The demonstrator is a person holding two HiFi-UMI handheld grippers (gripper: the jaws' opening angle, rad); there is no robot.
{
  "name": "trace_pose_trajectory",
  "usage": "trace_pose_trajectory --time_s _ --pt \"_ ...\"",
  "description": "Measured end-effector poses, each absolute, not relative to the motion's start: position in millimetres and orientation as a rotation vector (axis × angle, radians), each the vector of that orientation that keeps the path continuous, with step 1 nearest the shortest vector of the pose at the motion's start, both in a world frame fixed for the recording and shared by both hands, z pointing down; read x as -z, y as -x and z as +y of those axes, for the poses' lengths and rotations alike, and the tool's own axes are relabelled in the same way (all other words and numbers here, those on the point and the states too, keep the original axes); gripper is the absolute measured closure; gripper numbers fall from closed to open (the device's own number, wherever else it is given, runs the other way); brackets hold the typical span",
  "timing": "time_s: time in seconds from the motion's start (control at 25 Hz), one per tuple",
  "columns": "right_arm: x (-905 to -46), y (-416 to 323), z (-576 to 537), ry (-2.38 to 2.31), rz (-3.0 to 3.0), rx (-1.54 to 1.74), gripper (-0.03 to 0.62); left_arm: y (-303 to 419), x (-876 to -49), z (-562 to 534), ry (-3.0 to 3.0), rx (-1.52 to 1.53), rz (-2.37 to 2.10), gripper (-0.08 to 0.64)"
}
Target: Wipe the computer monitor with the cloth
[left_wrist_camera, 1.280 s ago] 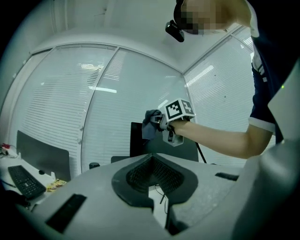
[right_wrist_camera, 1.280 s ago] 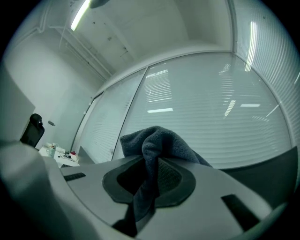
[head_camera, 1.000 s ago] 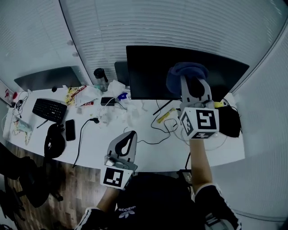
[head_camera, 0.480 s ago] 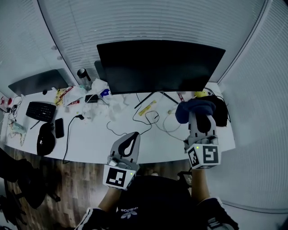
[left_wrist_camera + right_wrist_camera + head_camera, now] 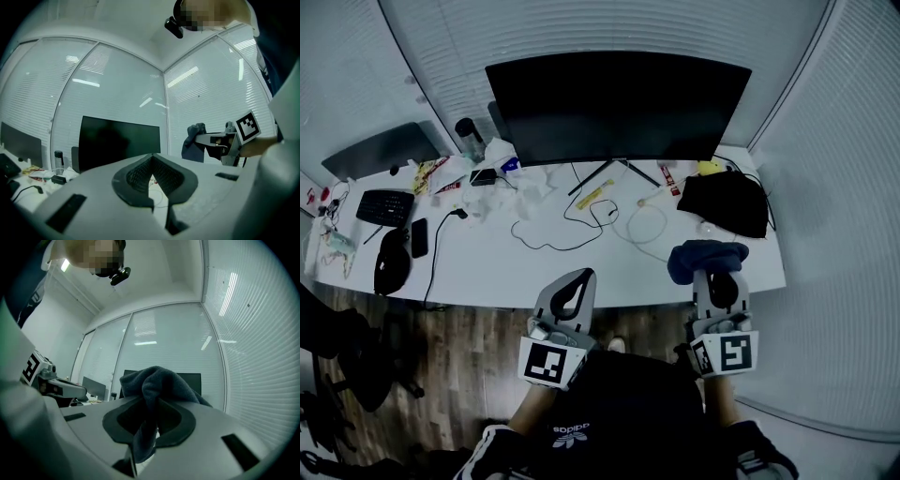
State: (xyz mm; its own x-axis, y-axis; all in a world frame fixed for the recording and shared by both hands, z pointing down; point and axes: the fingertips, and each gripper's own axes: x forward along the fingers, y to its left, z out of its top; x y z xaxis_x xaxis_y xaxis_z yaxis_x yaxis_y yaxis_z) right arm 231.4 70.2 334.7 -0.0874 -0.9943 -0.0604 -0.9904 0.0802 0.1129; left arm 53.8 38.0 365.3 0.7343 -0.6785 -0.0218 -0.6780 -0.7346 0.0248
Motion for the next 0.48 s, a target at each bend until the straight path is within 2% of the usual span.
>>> trace_pose_trajectory --time_s 0.48 --pt "-395.8 -225.5 118.1 -2.036 -2.321 0.006 0.545 -49.1 -389.5 68.3 -2.847 0.005 -1.219 0.556"
